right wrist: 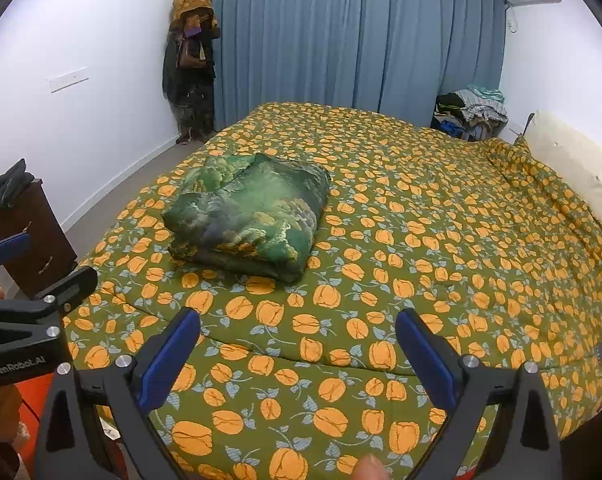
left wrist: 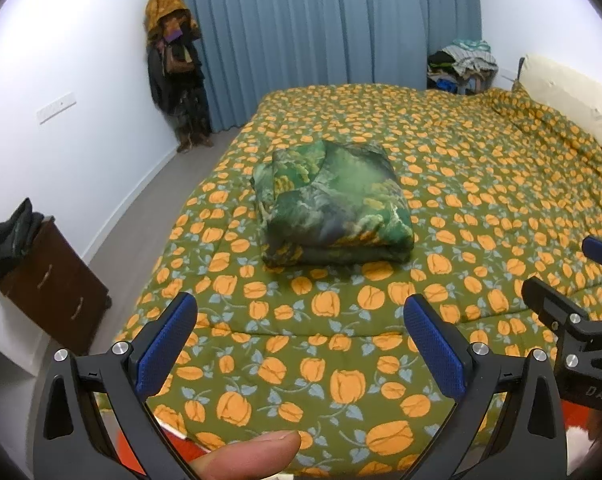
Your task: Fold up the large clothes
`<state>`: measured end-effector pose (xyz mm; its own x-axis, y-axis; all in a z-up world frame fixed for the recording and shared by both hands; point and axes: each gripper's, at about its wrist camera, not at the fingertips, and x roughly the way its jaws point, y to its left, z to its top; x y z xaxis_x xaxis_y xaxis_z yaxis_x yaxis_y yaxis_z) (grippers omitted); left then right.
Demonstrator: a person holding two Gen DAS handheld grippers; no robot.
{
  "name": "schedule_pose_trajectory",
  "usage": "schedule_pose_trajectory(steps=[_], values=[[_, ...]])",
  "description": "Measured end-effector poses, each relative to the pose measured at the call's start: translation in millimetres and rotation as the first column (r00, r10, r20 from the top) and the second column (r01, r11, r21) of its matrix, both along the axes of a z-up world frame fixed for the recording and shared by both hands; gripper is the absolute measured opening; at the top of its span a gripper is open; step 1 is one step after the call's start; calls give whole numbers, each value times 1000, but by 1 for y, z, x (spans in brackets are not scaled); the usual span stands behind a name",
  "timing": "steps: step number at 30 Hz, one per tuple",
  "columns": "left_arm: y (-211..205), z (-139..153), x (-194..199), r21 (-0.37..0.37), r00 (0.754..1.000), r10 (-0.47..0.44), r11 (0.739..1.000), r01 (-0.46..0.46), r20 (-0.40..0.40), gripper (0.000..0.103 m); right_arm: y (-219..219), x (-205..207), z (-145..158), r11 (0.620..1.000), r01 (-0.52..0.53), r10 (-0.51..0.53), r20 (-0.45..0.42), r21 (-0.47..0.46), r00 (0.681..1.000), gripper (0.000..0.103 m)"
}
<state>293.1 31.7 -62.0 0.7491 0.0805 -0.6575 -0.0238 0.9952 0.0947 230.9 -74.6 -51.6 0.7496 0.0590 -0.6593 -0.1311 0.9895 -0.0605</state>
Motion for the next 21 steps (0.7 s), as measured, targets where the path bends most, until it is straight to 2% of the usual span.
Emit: schedule_pose_trajectory(steps=[17,21], values=[[7,6,-4,-5,1000,25,1000,-25,7,103,11,-3,3,1000,-13,13,-13,5,1000,100],[6,4,-3,2,1000,24,1000,-24,-2,103,11,-3,4,1000,-1,0,-3,-20,1000,100]])
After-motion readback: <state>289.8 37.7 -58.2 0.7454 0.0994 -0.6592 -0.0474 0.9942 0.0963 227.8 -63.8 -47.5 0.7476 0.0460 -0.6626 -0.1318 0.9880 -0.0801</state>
